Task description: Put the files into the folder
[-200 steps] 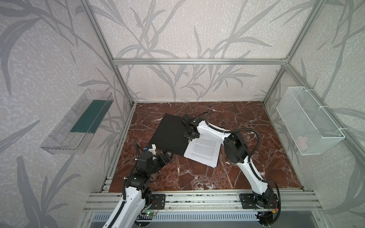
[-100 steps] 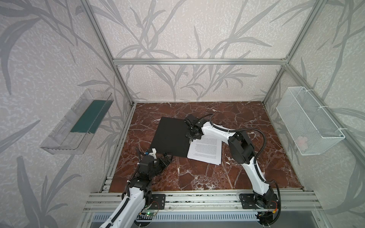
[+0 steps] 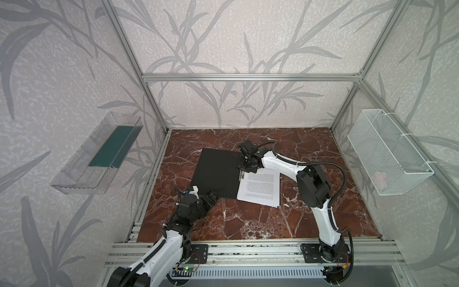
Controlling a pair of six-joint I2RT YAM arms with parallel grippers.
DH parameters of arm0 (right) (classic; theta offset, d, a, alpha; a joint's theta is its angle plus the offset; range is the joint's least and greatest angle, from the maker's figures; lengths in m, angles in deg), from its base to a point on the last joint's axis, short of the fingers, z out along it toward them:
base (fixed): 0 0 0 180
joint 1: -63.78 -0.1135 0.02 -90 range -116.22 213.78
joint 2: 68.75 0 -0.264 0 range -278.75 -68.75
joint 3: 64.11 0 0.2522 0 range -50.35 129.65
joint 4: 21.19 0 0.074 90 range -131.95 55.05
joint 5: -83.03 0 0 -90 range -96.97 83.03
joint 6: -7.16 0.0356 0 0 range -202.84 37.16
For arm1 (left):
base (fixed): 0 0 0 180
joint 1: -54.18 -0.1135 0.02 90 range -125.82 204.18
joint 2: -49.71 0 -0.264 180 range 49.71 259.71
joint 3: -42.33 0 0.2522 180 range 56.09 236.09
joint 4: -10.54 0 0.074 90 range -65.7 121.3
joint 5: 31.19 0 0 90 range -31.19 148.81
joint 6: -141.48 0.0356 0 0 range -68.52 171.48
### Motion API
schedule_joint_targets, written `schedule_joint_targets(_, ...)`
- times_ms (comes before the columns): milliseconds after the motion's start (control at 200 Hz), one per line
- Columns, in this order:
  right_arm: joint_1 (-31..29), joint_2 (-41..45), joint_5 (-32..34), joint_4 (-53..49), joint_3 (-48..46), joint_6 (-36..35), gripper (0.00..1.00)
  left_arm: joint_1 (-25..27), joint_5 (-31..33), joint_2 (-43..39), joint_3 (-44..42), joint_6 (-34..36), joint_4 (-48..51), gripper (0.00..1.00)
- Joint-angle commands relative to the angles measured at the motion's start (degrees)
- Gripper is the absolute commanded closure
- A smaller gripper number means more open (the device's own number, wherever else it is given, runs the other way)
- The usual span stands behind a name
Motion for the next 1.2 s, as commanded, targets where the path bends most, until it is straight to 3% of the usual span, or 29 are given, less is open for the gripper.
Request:
schedule_joint_targets(0,-0.05,-0.71,1.46,-3.93,3.66,-2.13,0.85,1.22,2.47,3.38,2.11,-0.16,0.71,0.01)
schedule_joint_targets(255,-1.36,-5.32,6.01,-10.10,10.41,-3.92,0.77,1.85,2.70,7.31,3.06,0.63,-0.52,0.01)
schedule_joint_targets(760,-2.76,-13.04,8.33,-17.13,20.36,-4.21,0.82,1.94,2.86,7.76,3.99,2.44,0.91,0.01)
schedule_joint_targets(1195,-3.30,-15.38,9.11,-18.20,21.66,-3.92,0.83,1.96,4.40,6.19,3.40,2.44,1.42,0.01)
